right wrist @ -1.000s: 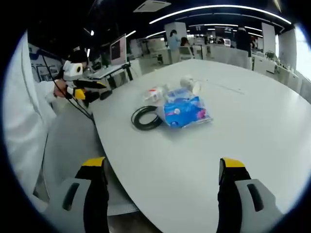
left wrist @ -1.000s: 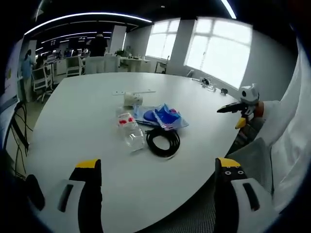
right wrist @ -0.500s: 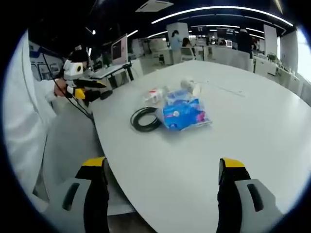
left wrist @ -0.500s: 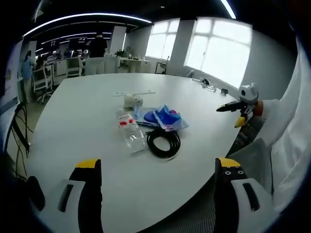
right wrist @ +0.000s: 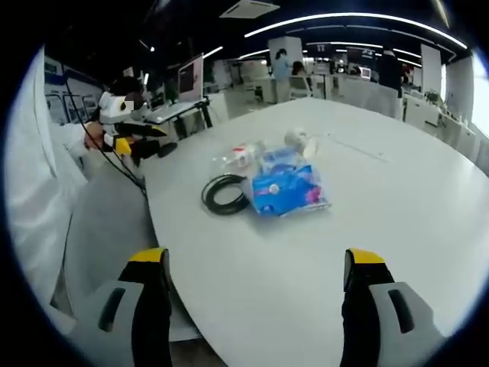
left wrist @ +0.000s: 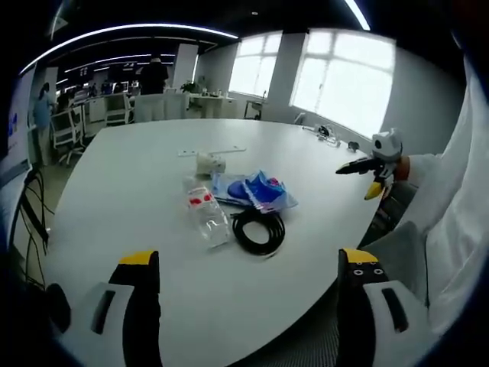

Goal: Arrange the tabletop items into an orderly group along one side of the table until the central work area is clear of visible clutter.

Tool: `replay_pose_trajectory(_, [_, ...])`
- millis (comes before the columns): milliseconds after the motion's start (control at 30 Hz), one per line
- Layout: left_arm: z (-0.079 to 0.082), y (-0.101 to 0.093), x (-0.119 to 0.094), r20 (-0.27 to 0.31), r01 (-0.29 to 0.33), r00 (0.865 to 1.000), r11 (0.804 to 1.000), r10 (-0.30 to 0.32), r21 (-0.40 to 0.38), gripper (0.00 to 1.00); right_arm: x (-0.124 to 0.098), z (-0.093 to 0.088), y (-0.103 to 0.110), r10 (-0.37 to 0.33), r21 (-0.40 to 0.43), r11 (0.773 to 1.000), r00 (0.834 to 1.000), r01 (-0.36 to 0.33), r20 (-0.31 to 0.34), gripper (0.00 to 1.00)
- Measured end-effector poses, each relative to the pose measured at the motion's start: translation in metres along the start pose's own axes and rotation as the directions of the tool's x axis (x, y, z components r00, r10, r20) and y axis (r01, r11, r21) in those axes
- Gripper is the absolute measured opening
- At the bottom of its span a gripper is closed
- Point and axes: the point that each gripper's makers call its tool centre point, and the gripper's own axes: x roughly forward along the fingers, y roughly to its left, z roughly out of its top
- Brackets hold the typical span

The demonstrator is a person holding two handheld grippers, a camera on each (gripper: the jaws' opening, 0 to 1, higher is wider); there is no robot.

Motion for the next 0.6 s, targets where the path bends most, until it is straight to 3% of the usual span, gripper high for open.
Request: replay_pose_trajectory(600, [0.016,0.003,0.011,0.009,0.003,1.0,1.0,-0.003,0.014,0.99,0.023,0.027,-0.019,0.03,-0.052,0.998,1.0,-0.029,0.009,0.93])
